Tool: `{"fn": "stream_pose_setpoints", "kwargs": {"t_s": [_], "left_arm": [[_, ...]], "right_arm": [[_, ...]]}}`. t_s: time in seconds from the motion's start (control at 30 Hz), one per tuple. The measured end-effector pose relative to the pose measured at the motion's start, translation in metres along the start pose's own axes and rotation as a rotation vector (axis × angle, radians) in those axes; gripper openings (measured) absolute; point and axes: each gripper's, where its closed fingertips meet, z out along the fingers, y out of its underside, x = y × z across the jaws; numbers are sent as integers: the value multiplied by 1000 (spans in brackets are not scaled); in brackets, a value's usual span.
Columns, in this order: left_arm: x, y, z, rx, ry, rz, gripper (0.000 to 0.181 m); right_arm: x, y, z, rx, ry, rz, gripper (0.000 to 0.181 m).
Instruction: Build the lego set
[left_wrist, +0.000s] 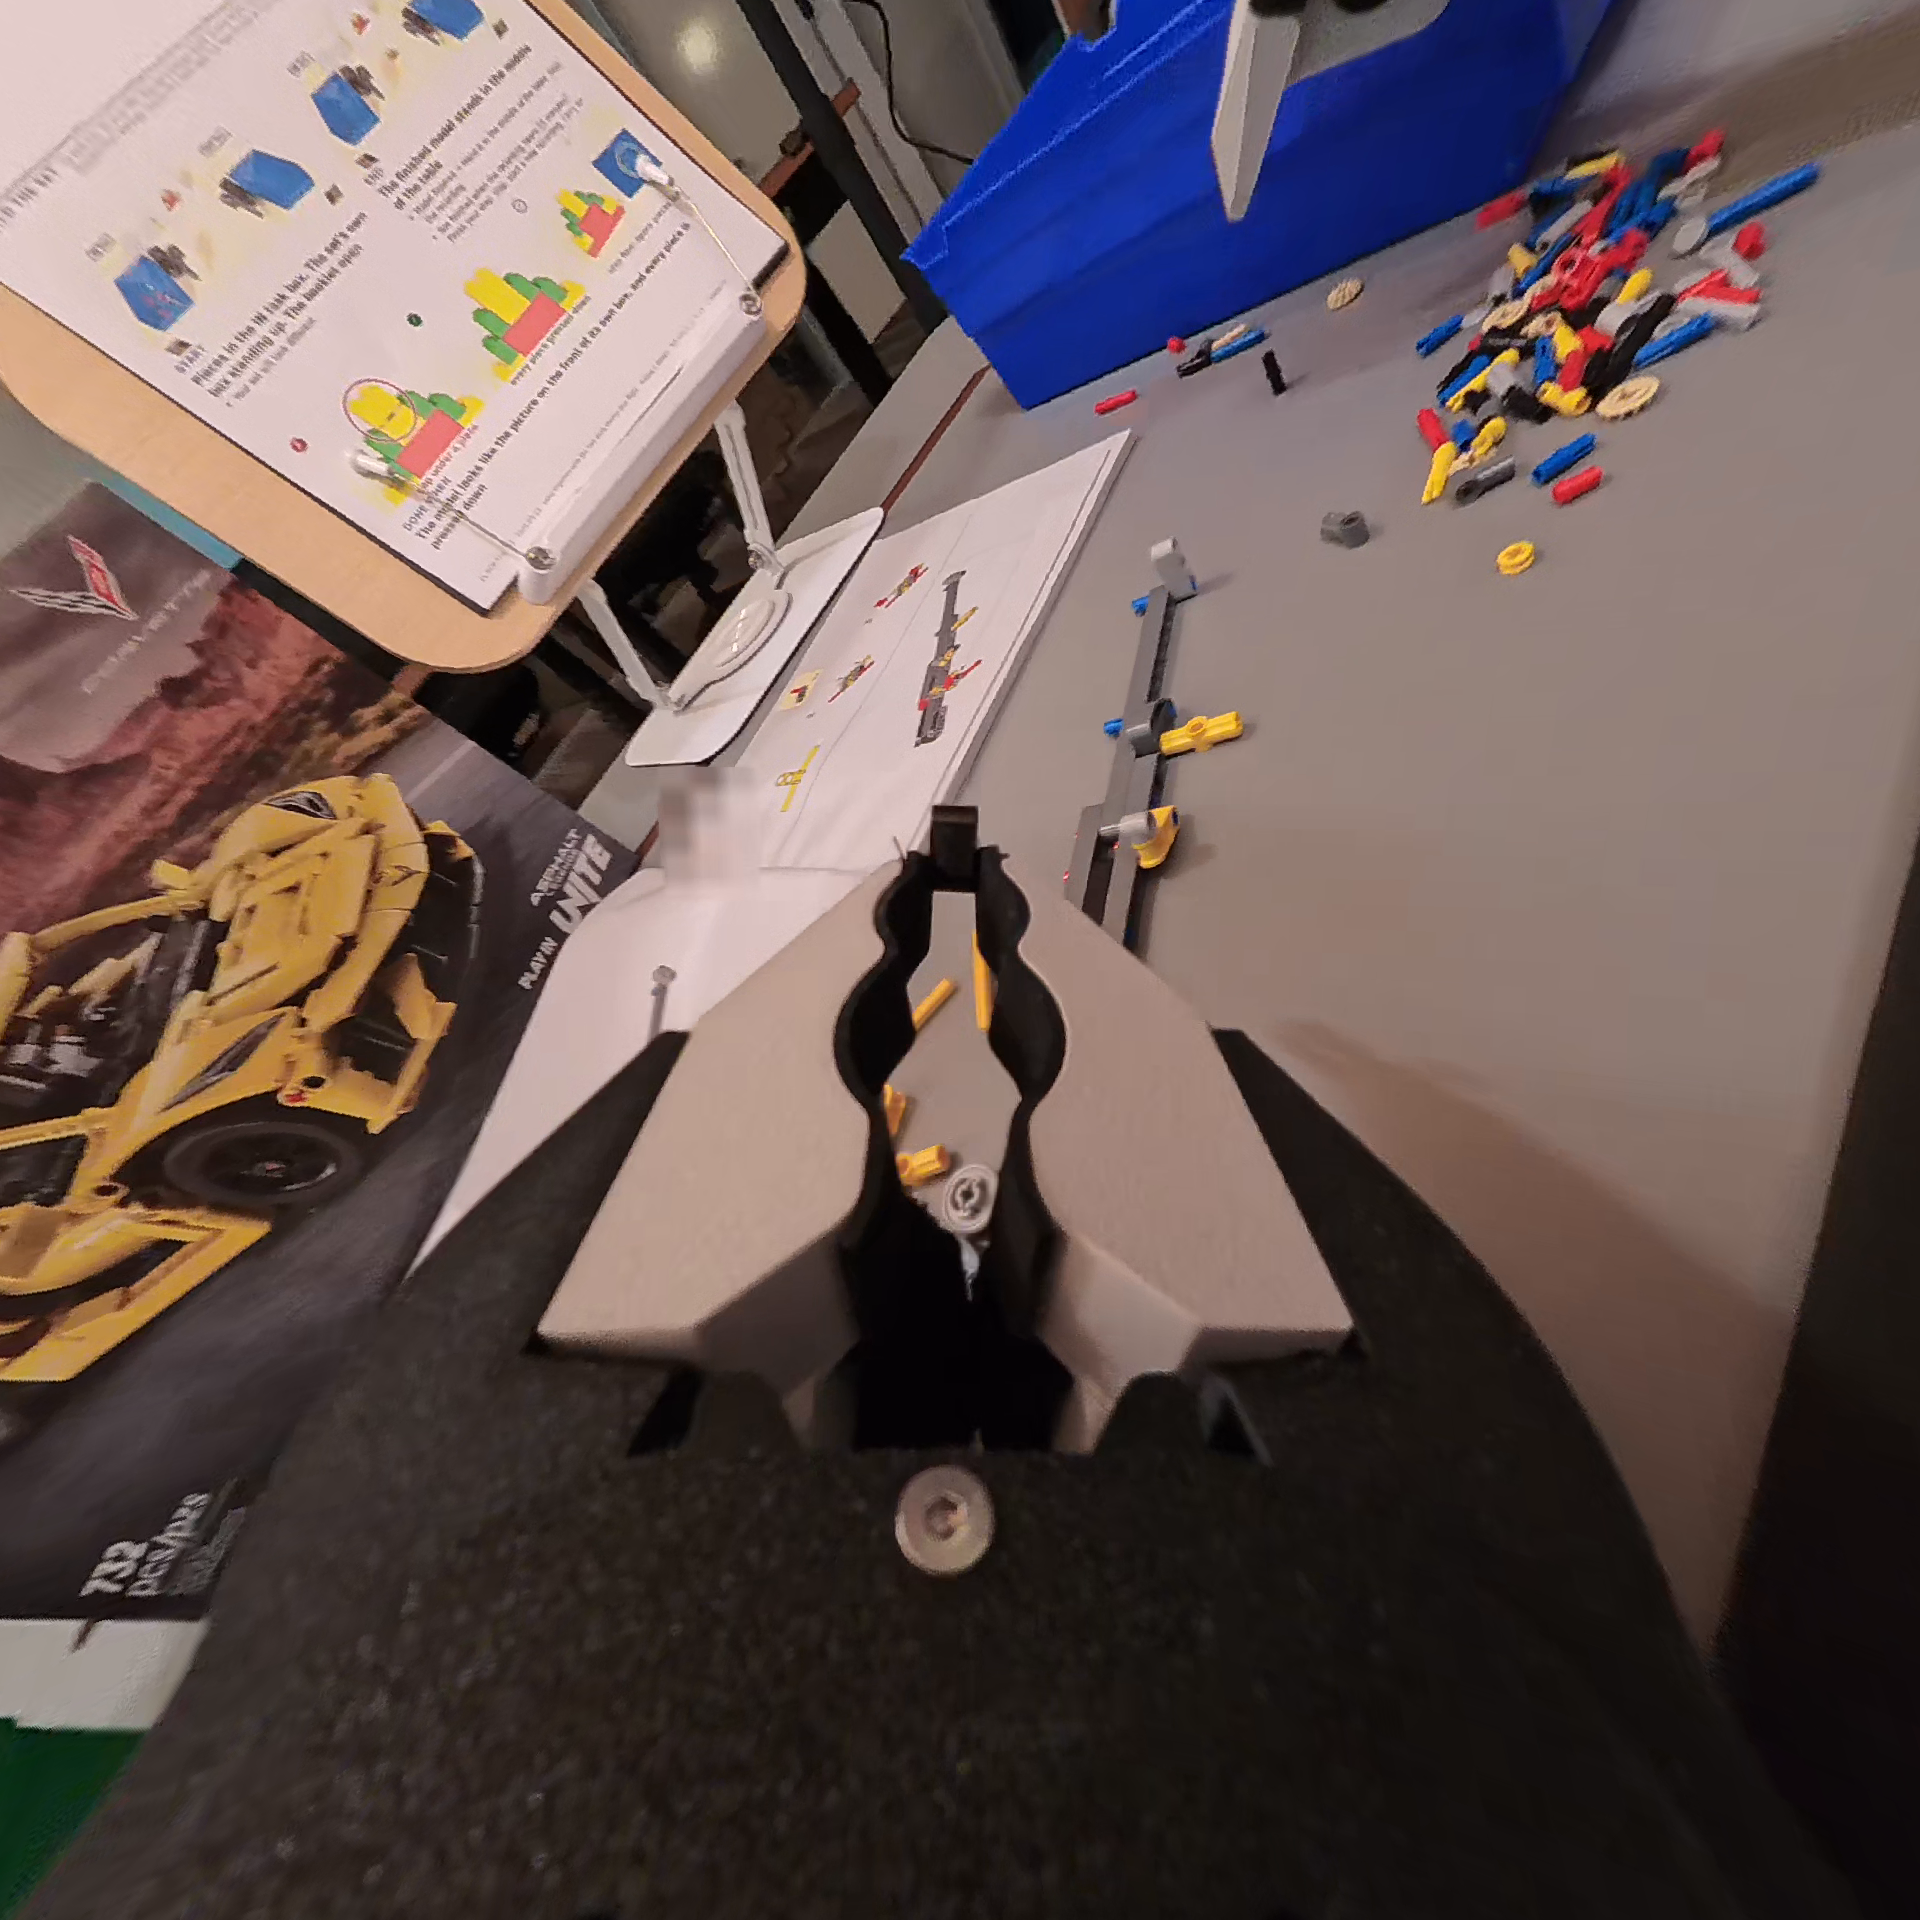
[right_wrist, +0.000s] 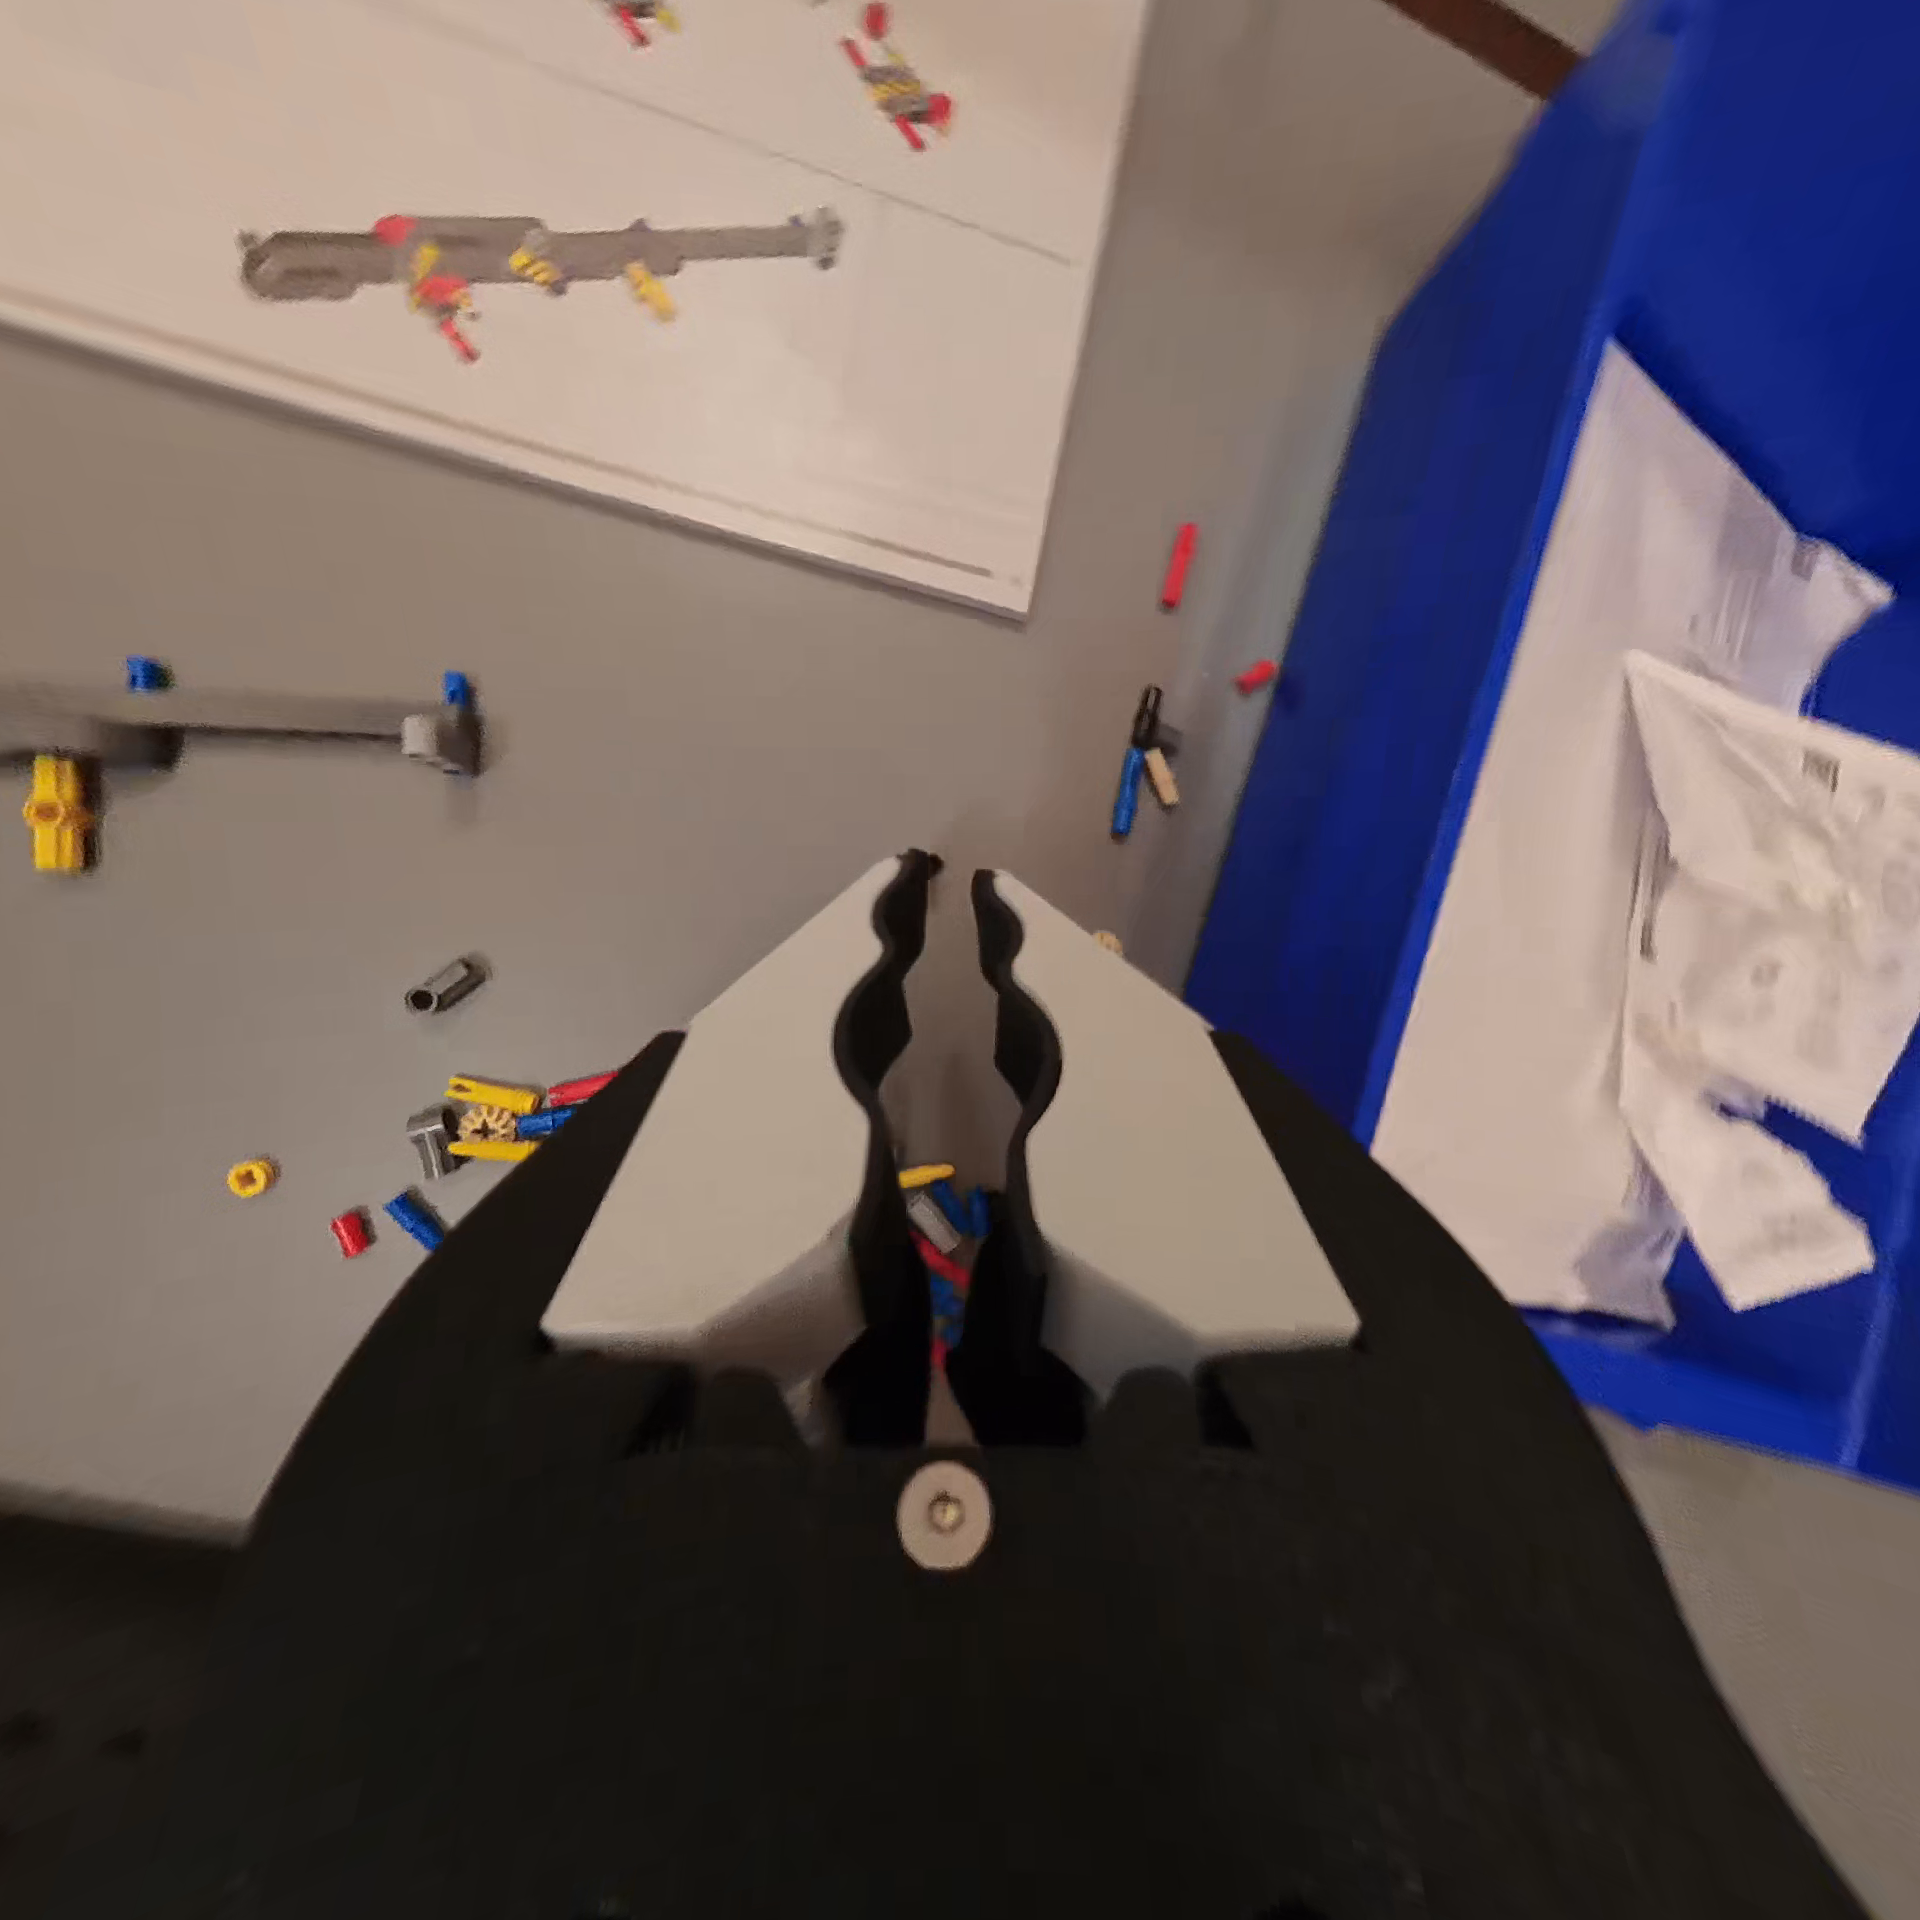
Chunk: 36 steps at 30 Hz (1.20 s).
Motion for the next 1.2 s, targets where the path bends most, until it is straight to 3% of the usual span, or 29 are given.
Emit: {"fn": "stream_pose_setpoints", "kwargs": {"t_s": [0.1,0.2,0.47,1.2], "left_arm": [[1,-1,0,7,23,-31,6],[1,0,0,2,33,-39,6],[3,4,1,-9,52,-53,7],[7,7,2,-26,62,-25,7]], "right_arm": [[1,13,7,-134,-21,130,24],[-1,12,19,-178,-44,239,26],[-6,25,44,-345,-73,259,26],[-3,30,54,-425,-115,233,17]]}}
